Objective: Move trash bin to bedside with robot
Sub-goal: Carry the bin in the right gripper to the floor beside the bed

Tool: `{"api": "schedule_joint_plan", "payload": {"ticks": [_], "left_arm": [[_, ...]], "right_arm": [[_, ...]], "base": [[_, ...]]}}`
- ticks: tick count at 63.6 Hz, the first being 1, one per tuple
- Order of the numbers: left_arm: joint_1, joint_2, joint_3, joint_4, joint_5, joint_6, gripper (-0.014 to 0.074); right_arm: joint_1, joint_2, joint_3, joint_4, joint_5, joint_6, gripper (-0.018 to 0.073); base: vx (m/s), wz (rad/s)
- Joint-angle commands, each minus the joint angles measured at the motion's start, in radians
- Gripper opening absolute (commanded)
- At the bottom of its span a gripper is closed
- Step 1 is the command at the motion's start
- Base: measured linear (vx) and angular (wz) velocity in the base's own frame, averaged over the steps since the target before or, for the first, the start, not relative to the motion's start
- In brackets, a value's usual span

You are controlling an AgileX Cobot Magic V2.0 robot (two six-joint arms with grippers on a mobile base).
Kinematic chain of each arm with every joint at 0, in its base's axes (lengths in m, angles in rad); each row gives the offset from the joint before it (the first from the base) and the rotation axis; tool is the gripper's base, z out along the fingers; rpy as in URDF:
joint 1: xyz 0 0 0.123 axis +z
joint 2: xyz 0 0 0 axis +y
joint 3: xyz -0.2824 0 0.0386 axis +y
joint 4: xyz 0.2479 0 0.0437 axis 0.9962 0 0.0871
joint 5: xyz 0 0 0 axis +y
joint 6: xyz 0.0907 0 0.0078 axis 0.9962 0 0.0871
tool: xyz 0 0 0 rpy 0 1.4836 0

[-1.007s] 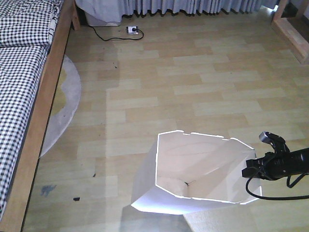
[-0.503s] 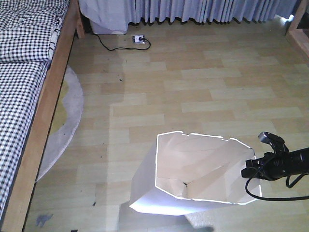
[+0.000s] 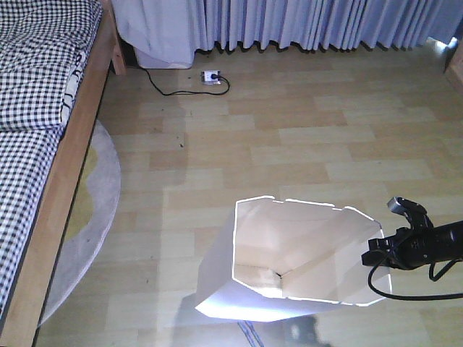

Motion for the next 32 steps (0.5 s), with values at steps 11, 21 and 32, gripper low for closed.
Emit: {"api": "schedule_joint_plan", "payload": {"ticks": [11, 21, 32], "left_arm": [[0.001, -0.006, -0.024, -0.001, -0.074, -0.004, -0.0006], [0.001, -0.006, -0.024, -0.001, -0.074, -0.004, -0.0006], [0.001, -0.006, -0.024, -0.001, -0.074, -0.004, -0.0006]], "right_arm": [[-0.004, -0.069, -0.004, 0.041, 0.257, 0.002, -0.0005], [-0.004, -0.069, -0.004, 0.041, 0.257, 0.002, -0.0005], [-0.004, -0.069, -0.004, 0.041, 0.257, 0.002, -0.0005]], "base": [[0.38, 0.06], [0.37, 0.07], [0.35, 0.08]]}}
